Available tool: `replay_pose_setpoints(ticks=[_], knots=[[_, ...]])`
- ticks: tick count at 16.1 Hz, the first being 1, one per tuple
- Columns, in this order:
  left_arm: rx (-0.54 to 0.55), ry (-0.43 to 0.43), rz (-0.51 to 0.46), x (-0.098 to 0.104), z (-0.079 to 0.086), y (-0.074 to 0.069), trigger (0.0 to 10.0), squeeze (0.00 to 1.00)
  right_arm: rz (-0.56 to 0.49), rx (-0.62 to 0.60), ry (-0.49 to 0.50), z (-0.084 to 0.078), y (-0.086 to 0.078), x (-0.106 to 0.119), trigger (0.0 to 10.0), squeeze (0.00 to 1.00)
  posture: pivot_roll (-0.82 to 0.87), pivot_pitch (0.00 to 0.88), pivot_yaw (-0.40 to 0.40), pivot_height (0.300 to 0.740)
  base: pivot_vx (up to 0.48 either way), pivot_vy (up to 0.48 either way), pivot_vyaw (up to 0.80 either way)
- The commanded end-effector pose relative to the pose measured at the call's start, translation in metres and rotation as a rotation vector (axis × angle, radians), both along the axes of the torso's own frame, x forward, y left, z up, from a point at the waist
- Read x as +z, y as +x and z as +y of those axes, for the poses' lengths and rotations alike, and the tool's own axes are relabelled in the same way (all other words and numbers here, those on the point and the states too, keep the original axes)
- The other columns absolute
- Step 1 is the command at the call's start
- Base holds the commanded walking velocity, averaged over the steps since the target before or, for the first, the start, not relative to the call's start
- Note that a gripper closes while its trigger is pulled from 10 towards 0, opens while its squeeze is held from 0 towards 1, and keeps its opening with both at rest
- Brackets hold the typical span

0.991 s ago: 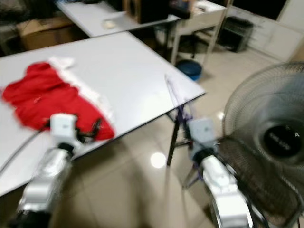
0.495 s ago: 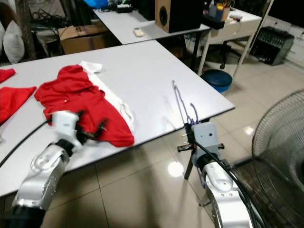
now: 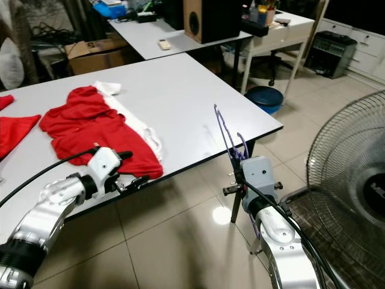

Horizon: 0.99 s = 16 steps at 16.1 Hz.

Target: Hang hanger

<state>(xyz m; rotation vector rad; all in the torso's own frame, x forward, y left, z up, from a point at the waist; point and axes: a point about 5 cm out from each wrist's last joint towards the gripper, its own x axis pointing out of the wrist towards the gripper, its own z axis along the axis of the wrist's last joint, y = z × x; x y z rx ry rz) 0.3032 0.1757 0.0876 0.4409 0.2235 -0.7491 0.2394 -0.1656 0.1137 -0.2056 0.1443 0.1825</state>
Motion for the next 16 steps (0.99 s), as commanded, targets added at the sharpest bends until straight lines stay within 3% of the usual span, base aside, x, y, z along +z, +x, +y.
replay_pose_setpoints(ticks=[1, 5, 9, 16], knots=[[0.003, 0.076, -0.014, 0.000, 0.005, 0.004, 4.8, 0.00, -0.017, -0.001, -0.016, -0.001, 0.000, 0.003, 10.0, 0.00, -0.23, 0.000, 0.082, 0.740, 0.000, 0.000, 0.00], [-0.024, 0.162, -0.012, 0.000, 0.020, 0.003, 0.0, 0.00, -0.011, -0.005, -0.015, -0.002, 0.001, 0.002, 10.0, 0.00, -0.22, 0.000, 0.071, 0.740, 0.000, 0.000, 0.00], [-0.014, 0.116, -0.031, 0.010, 0.030, 0.002, 0.0, 0.00, -0.009, -0.001, -0.013, 0.000, 0.002, 0.001, 10.0, 0.00, -0.21, 0.000, 0.070, 0.740, 0.000, 0.000, 0.00], [-0.049, 0.096, -0.021, 0.008, 0.026, 0.000, 0.0, 0.00, -0.004, -0.017, -0.008, 0.000, -0.002, 0.000, 10.0, 0.00, -0.22, 0.000, 0.083, 0.740, 0.000, 0.000, 0.00]])
